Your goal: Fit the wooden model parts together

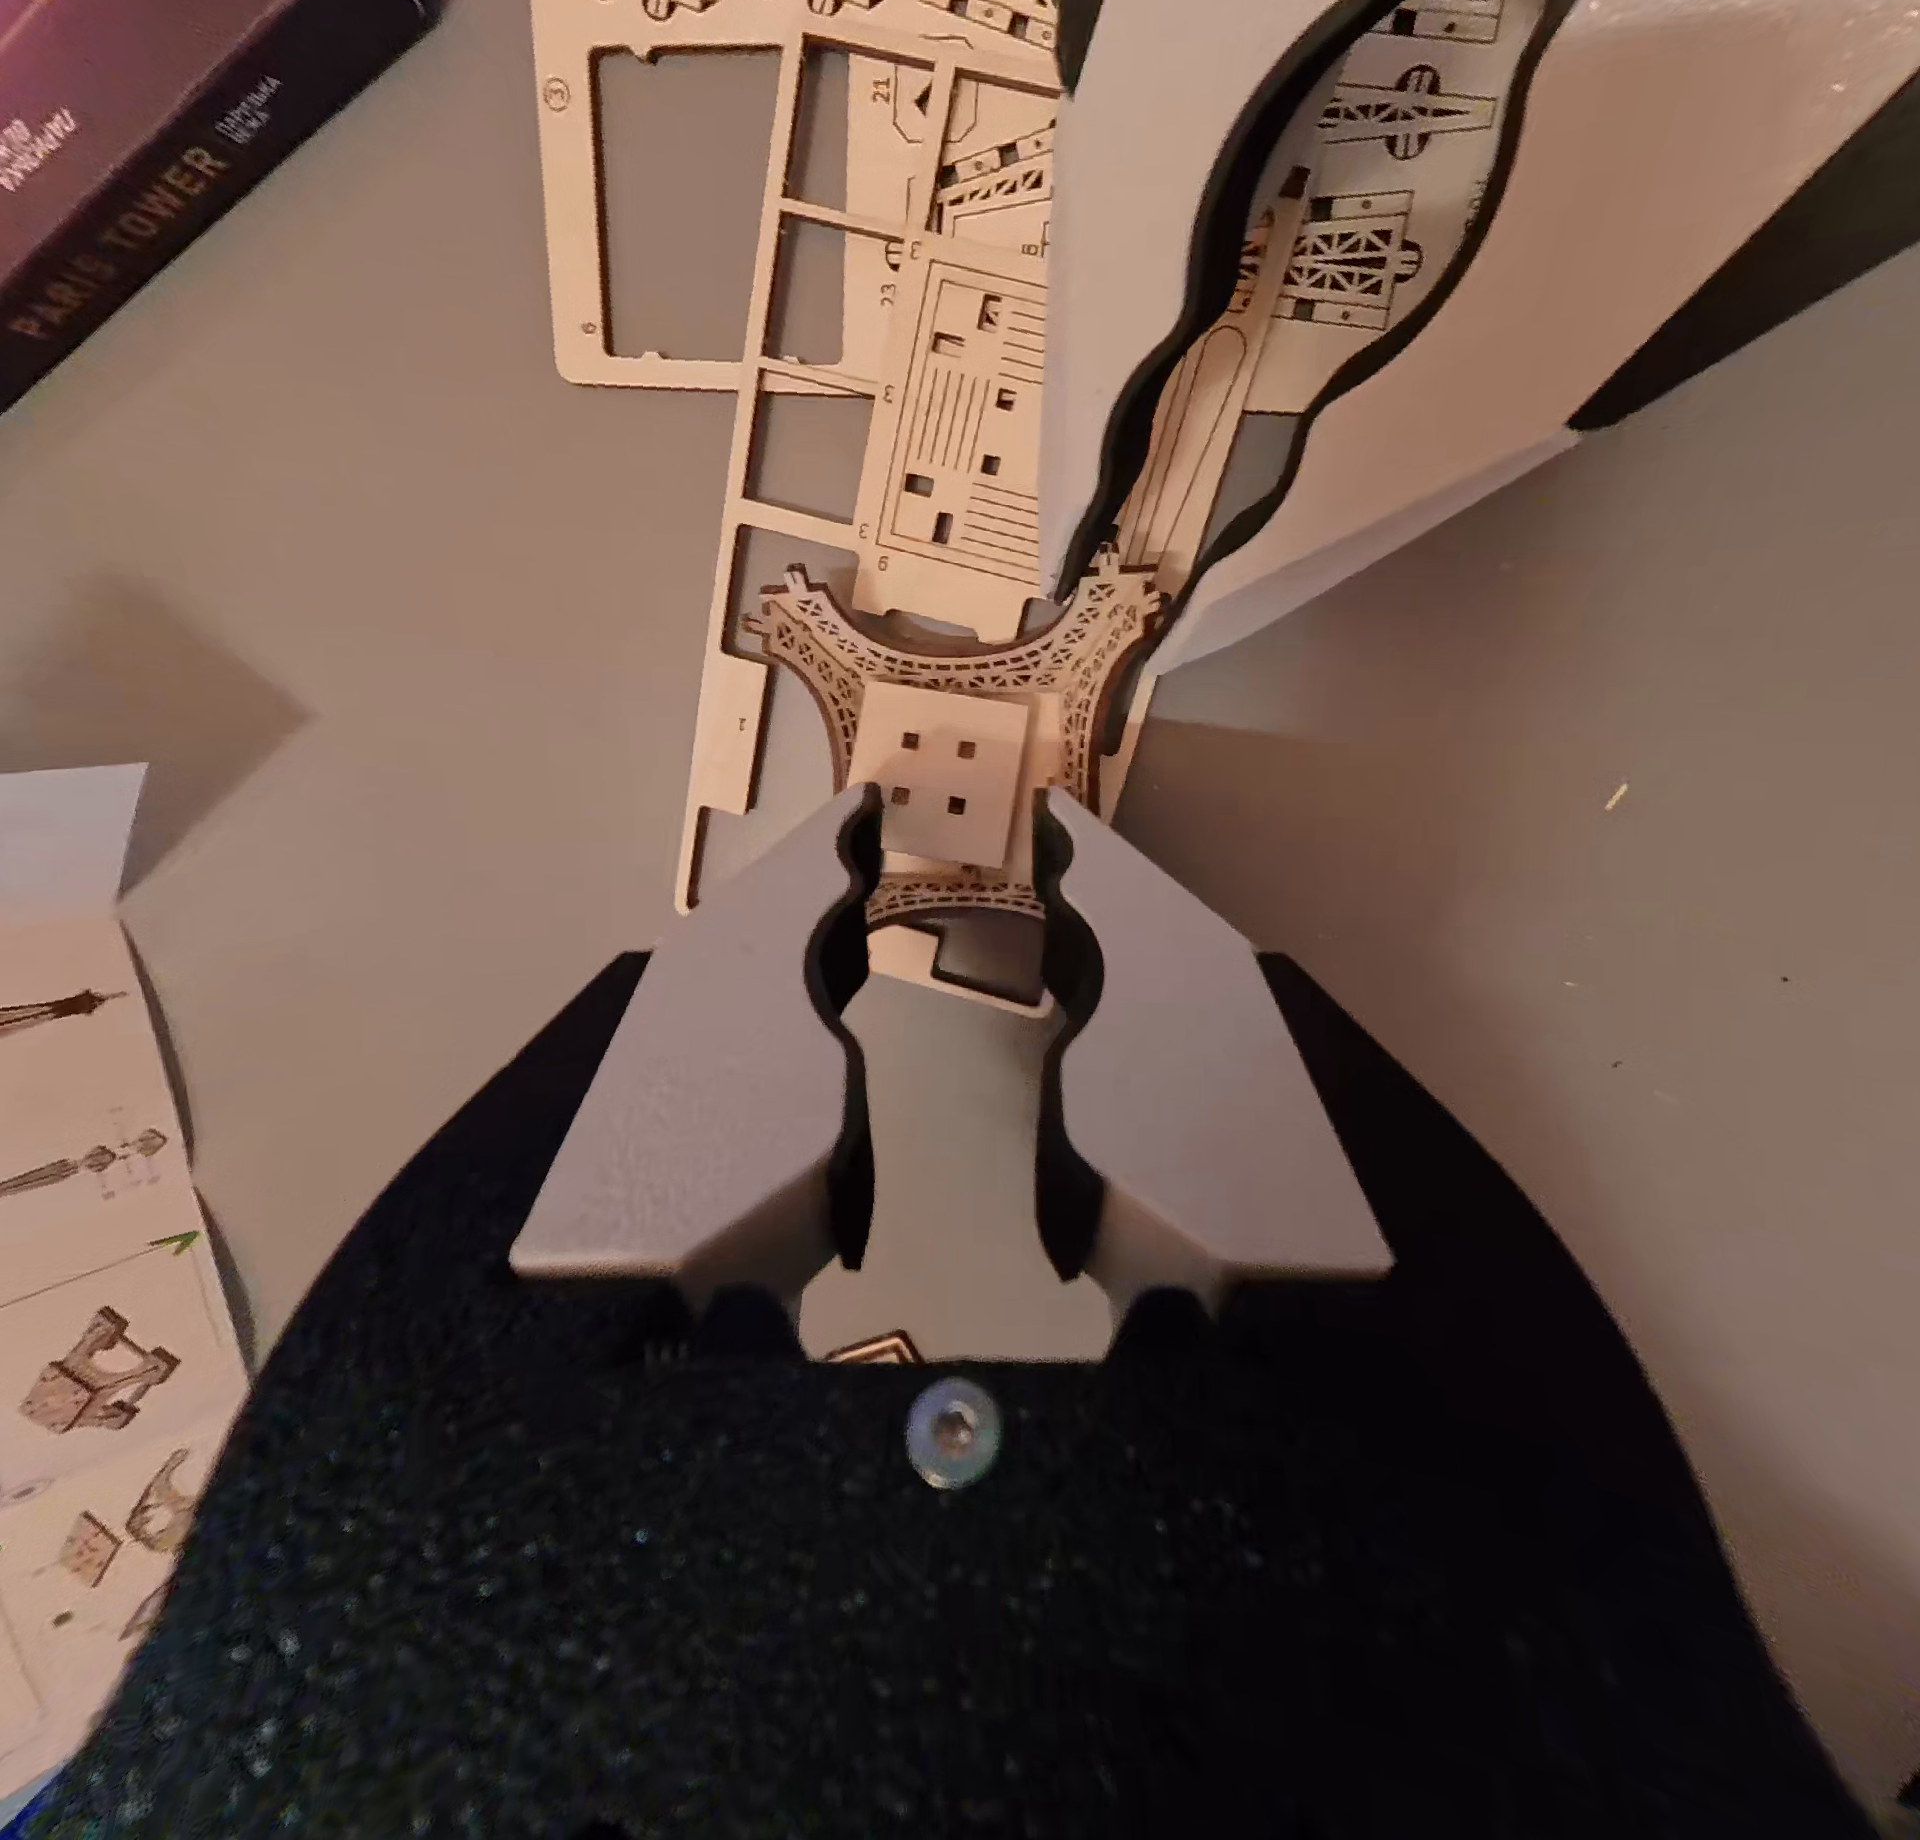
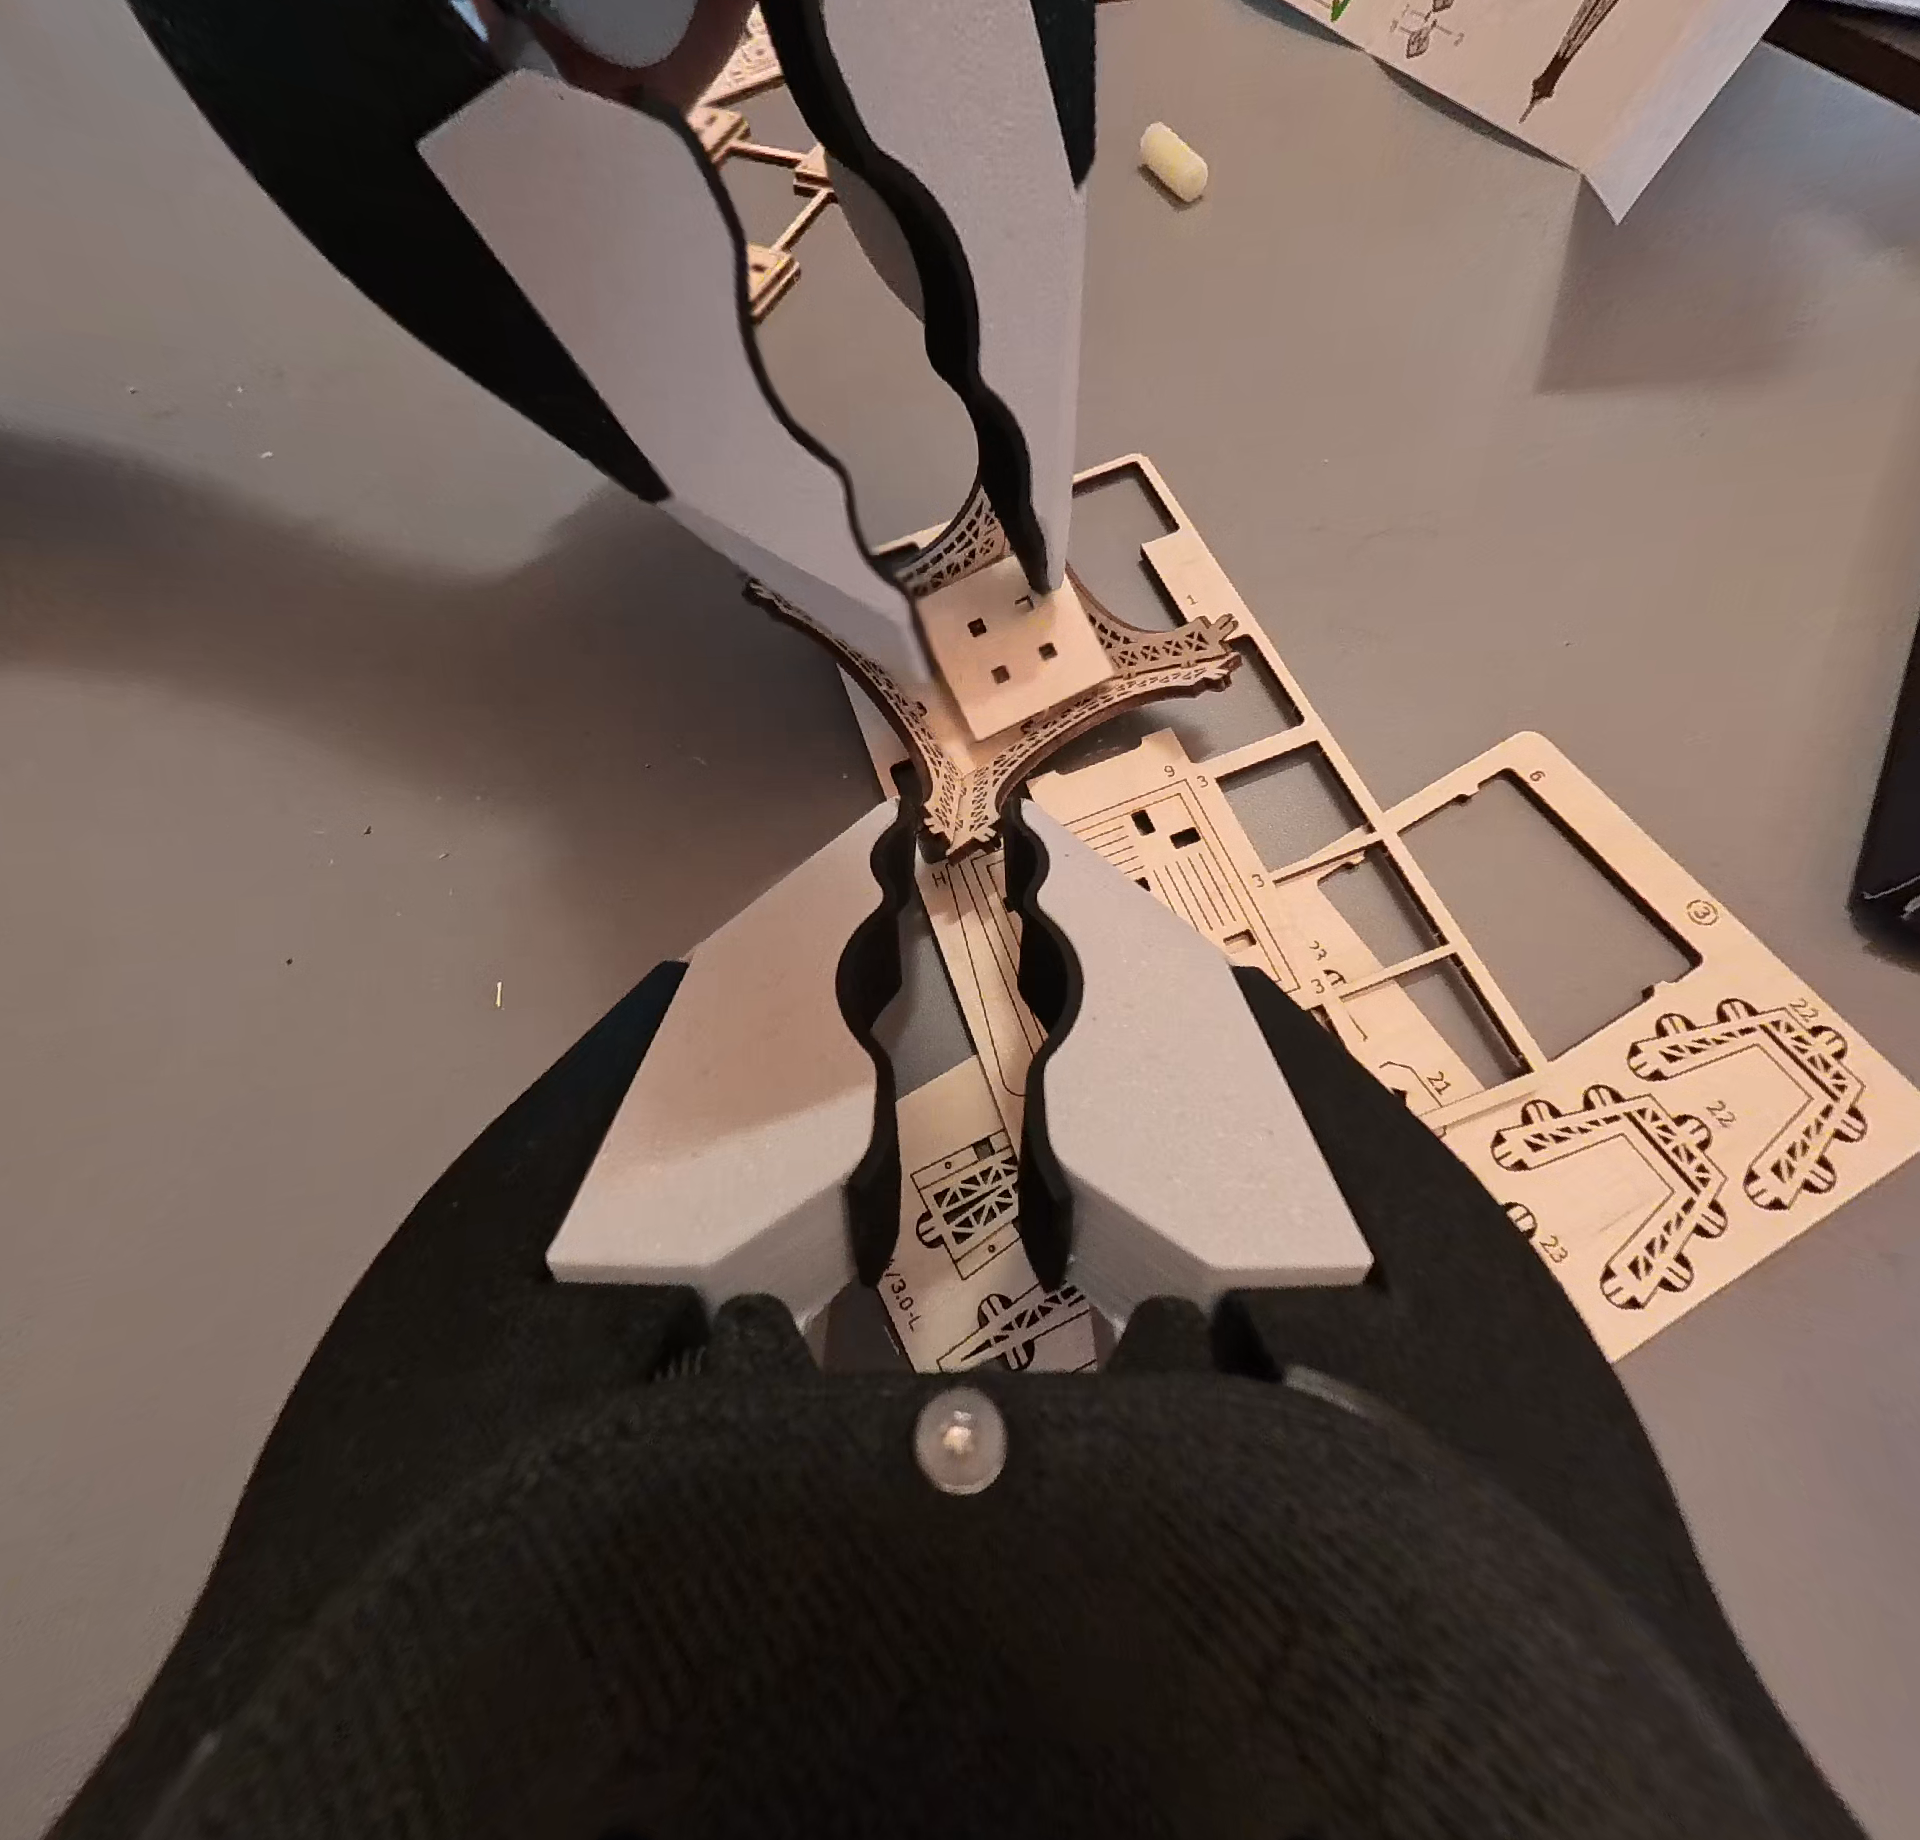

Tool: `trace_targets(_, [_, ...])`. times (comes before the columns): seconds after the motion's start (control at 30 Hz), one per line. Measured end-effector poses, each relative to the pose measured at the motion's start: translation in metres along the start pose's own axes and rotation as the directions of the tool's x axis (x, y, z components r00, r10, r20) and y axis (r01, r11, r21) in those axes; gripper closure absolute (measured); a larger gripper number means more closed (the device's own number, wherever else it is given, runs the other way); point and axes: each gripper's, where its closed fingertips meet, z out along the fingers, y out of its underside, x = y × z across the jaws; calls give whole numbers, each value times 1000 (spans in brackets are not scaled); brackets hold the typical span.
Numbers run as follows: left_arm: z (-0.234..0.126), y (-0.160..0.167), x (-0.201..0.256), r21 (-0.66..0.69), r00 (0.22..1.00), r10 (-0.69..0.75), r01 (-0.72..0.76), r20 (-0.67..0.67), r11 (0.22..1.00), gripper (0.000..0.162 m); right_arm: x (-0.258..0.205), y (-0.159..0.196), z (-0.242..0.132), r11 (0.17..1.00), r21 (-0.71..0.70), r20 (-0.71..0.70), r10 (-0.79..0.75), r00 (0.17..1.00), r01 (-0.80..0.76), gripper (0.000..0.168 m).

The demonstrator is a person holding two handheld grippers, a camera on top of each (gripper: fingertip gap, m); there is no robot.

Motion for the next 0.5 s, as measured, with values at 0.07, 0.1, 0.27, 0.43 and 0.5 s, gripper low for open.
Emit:
trace_targets(0.07, [-1, 0, 1, 10, 1000, -13, 13, -3, 1000, 133, 0, 0, 0, 1000, 0, 0, -1, 1000, 1, 155])
trace_targets(0.1, [-3, -1, -1, 19, 1000, -24, 24, 9, 1000, 131, 0, 0, 0, 1000, 1, 0, 0, 1000, 0, 155])
trace_targets(0.27, [-24, -7, -14, 196, 978, -201, 186, 60, 963, 128, 0, 0, -1, 1000, 5, -2, -1, 1000, 1, 155])
trace_targets(0.43, [-33, 17, -23, 368, 887, -460, 415, 40, 832, 126, 2, -2, -2, 1000, 18, -1, 13, 1000, -13, 155])
trace_targets(0.5, [-31, 28, -19, 410, 854, -520, 477, -9, 777, 125, 2, -3, -2, 1000, 24, -1, 11, 1000, -11, 155])
